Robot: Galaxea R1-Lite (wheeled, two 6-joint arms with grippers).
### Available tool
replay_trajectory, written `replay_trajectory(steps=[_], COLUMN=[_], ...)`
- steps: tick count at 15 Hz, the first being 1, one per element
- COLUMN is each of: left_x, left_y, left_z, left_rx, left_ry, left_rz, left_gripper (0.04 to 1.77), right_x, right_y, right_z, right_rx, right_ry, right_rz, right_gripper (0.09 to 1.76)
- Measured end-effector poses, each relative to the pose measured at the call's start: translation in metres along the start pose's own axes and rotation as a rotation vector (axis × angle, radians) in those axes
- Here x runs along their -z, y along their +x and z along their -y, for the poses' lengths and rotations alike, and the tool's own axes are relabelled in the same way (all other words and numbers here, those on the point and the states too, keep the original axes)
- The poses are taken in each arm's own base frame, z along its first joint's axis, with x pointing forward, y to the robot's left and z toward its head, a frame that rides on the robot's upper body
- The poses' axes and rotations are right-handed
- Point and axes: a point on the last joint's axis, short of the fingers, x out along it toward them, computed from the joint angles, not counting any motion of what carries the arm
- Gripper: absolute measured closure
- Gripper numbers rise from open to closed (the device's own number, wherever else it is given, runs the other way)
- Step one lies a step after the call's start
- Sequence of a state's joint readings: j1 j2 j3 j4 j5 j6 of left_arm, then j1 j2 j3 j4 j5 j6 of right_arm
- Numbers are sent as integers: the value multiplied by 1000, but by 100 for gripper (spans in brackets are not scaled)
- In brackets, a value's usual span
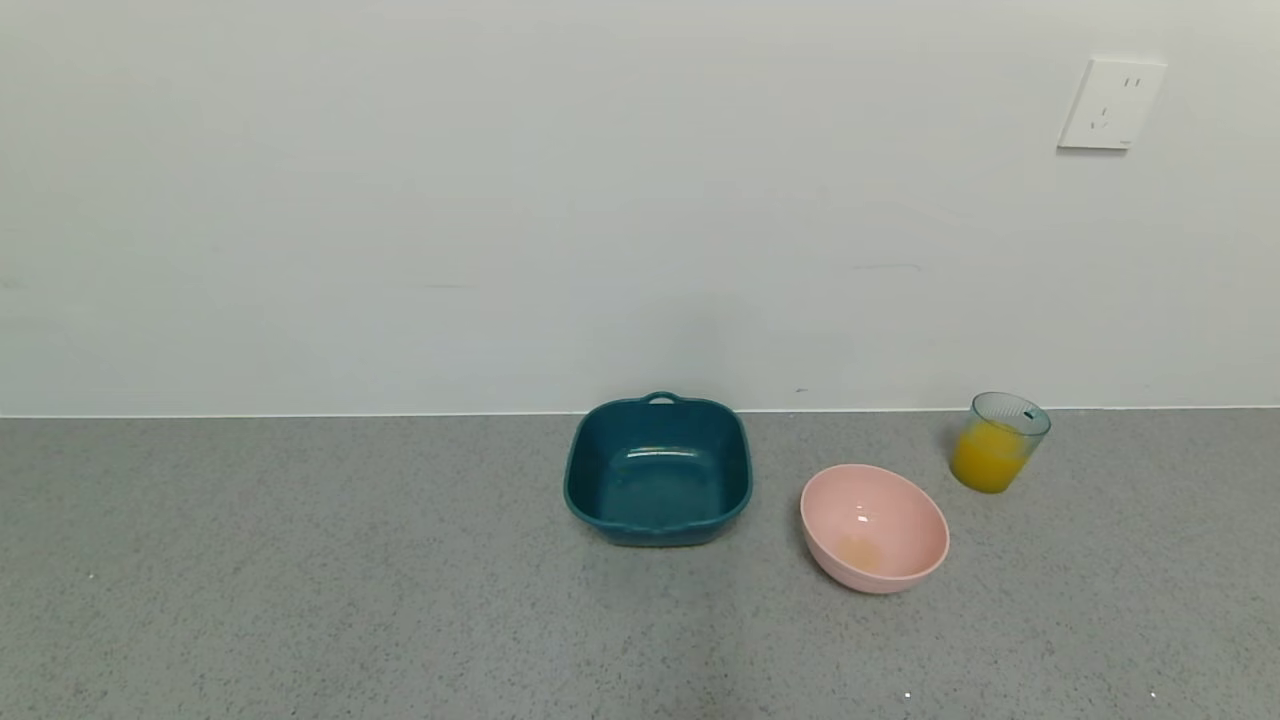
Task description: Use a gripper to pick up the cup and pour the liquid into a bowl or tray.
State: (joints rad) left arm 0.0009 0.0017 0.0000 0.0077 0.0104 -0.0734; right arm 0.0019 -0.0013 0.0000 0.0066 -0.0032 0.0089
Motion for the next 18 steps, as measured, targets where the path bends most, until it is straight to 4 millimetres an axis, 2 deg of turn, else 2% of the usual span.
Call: replay_trajectory(steps=[16,18], left_x=[0,0], left_y=[0,0], left_z=[0,0], left_rx=[0,0], left_ry=[0,0], left_rz=[0,0], left_gripper=[9,9], right_x=[-1,-15], right_y=[2,-1], right_z=[0,0], right_rx=[3,3], right_ry=[-8,-5], right_rz=[-32,-7], right_gripper=[14,14])
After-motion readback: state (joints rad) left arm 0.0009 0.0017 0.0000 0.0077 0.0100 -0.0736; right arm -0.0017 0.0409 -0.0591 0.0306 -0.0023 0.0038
